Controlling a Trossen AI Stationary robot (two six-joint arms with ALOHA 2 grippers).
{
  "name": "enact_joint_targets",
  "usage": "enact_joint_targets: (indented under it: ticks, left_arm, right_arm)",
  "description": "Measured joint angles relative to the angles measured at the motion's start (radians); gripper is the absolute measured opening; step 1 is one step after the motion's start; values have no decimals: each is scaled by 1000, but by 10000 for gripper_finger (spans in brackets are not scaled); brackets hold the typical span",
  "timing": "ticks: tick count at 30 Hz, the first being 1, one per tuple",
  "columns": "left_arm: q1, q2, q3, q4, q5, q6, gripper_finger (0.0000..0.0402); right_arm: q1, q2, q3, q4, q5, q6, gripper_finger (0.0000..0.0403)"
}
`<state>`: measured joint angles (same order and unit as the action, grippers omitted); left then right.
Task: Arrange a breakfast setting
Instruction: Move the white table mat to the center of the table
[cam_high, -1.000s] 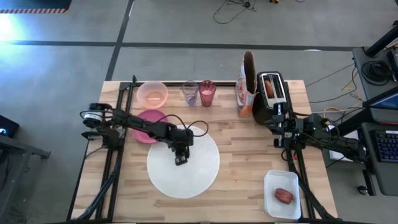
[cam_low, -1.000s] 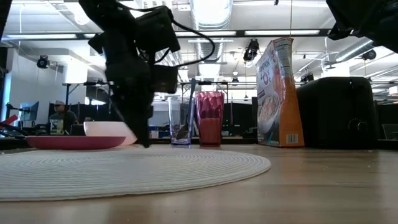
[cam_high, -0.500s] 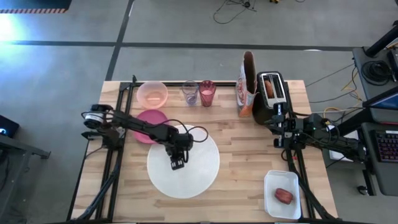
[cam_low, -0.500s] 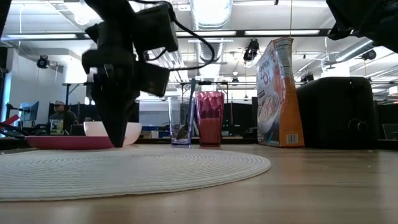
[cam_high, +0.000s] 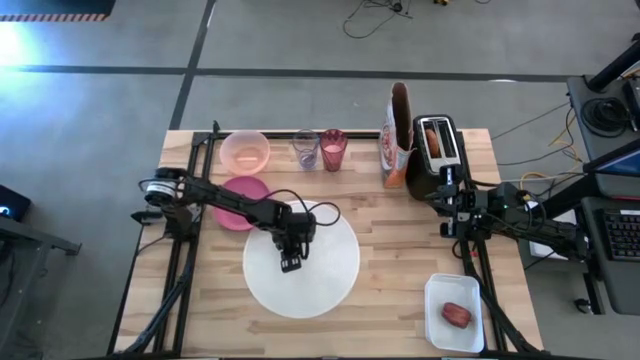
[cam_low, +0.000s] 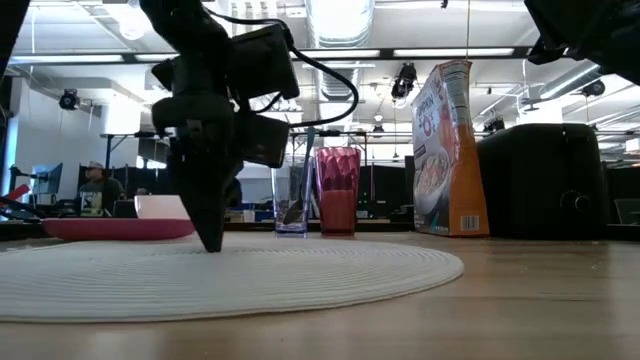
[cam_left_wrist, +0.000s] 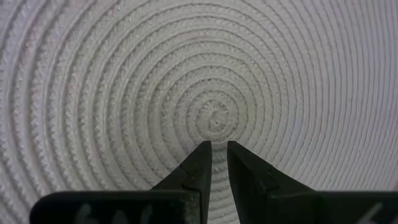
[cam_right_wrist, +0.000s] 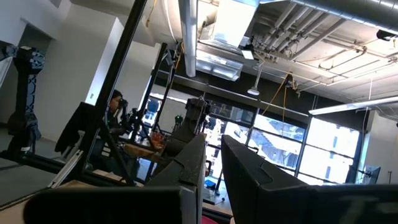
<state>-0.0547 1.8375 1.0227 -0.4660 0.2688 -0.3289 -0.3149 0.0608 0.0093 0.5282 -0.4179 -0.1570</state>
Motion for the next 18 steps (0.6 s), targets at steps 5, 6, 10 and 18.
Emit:
enact_joint_targets:
  ticks: [5,6,10,18]
  left_arm:
    - [30,20,0,56,-2,14,38]
    - [36,23,0,65,-6,14,38]
    - [60,30,-1,99,-16,31,38]
    - [104,51,-1,168,-35,64,38]
  right_arm:
    - [0,0,0,0,0,0,43]
    - [0,0,0,0,0,0,43]
    - [0,0,0,0,0,0,43]
    - [0,0,0,0,0,0,43]
